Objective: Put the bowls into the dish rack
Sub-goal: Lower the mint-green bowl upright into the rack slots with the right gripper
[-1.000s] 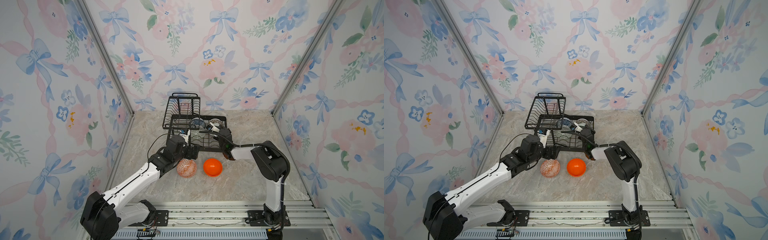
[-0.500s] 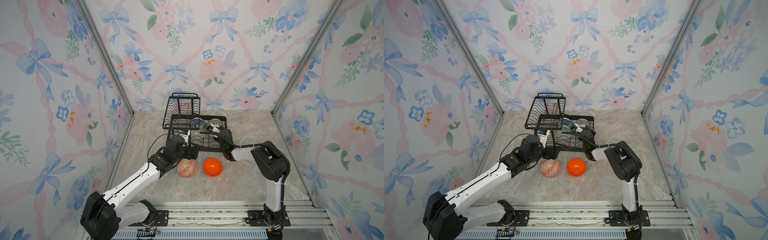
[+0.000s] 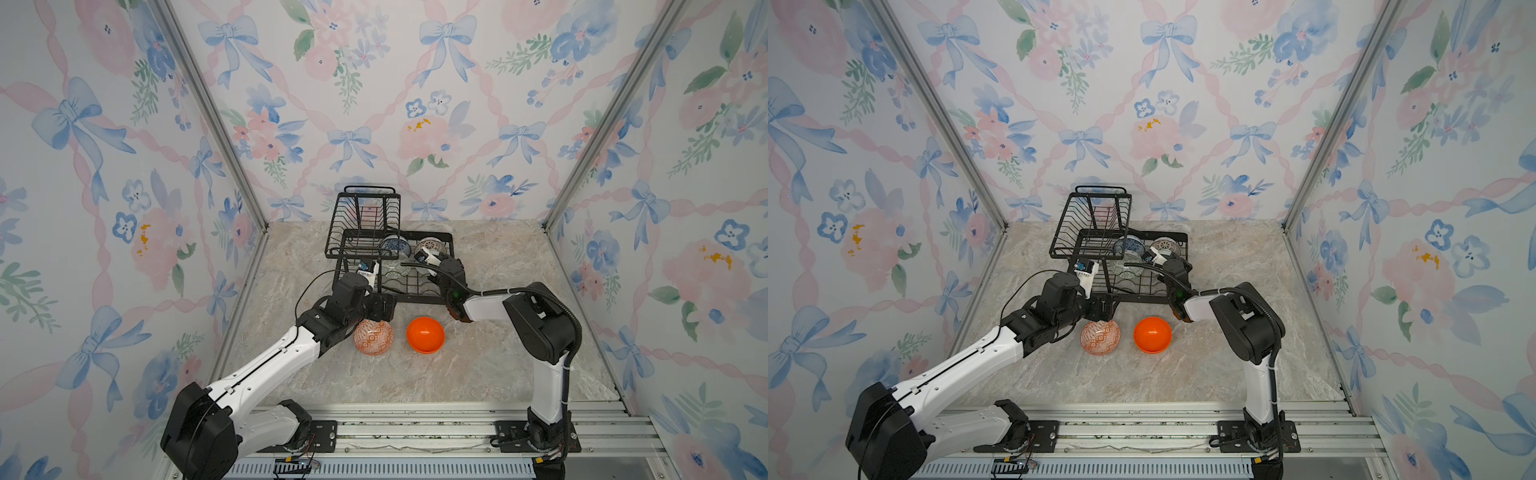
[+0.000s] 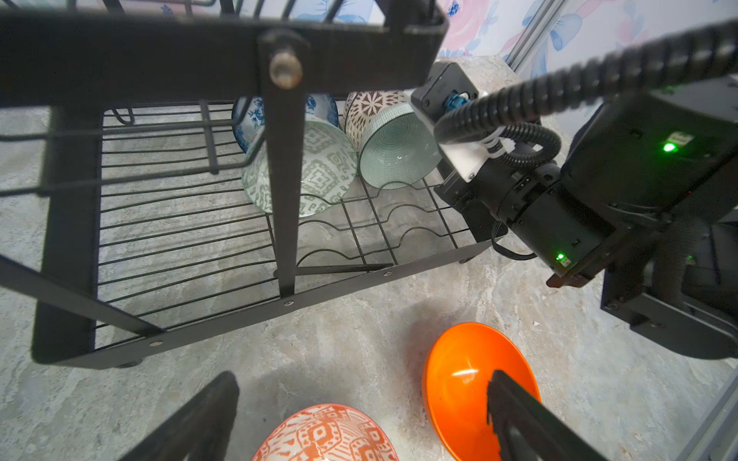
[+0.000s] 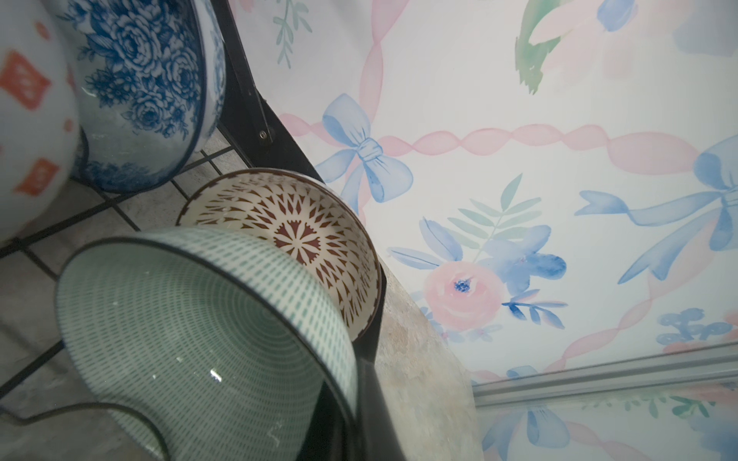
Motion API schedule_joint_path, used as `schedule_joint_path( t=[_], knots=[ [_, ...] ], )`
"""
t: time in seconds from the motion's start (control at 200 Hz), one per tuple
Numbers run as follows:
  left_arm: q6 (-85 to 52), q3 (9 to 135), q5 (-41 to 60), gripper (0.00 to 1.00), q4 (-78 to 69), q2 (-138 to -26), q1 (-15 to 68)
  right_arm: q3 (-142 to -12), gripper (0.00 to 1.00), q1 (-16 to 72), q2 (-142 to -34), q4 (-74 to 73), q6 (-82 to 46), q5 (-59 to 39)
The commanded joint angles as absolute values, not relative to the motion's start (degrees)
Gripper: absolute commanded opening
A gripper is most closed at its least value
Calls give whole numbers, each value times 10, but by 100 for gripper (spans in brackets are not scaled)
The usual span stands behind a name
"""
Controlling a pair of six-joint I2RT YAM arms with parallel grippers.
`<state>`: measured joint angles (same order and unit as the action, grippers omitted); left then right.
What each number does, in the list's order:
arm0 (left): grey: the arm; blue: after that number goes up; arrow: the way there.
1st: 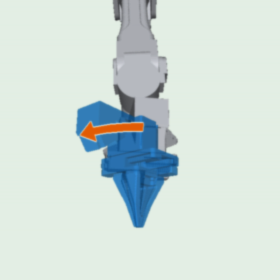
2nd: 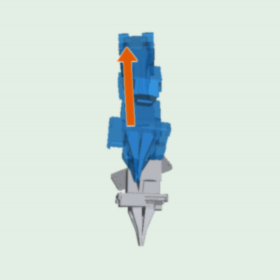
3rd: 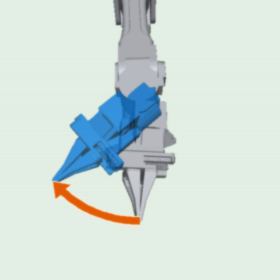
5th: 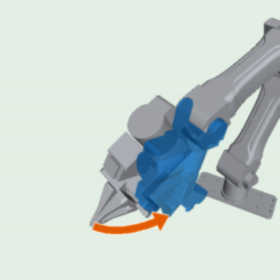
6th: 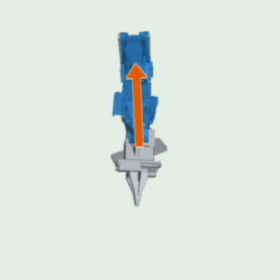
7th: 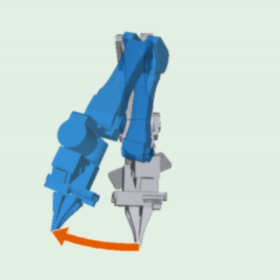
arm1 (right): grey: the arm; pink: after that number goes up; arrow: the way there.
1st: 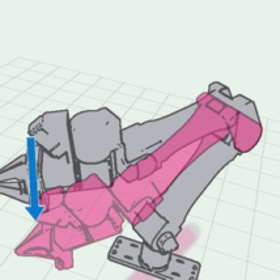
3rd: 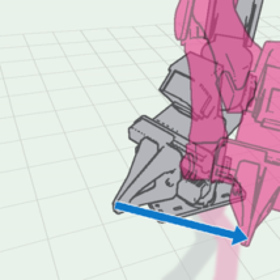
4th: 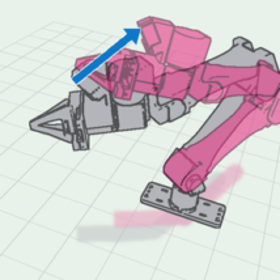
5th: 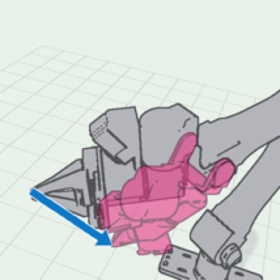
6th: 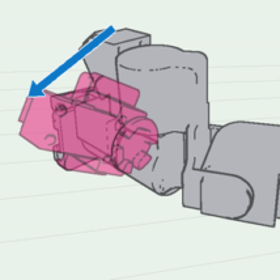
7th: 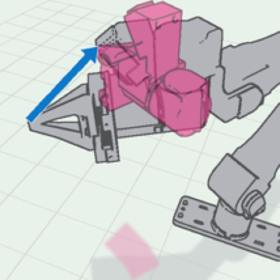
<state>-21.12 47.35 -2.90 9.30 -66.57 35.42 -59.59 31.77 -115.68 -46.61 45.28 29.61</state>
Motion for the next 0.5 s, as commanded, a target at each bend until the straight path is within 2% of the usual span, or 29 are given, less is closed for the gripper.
schedule_joint_path(
  t=[0.0, 0.215, 0.35, 0.495],
  knots=[
    [-216, 463, -22, 98, 92, -658, 348, -585, 6, 312, -1141, -440, 427, 275],
    [-219, 456, -18, 98, 92, -665, 345, -579, 9, 307, -1130, -425, 405, 266],
    [-221, 455, -15, 98, 92, -667, 345, -580, 20, 304, -1120, -411, 395, 258],
    [-221, 455, -14, 98, 92, -666, 344, -578, 22, 301, -1109, -404, 387, 256]
  ],
)
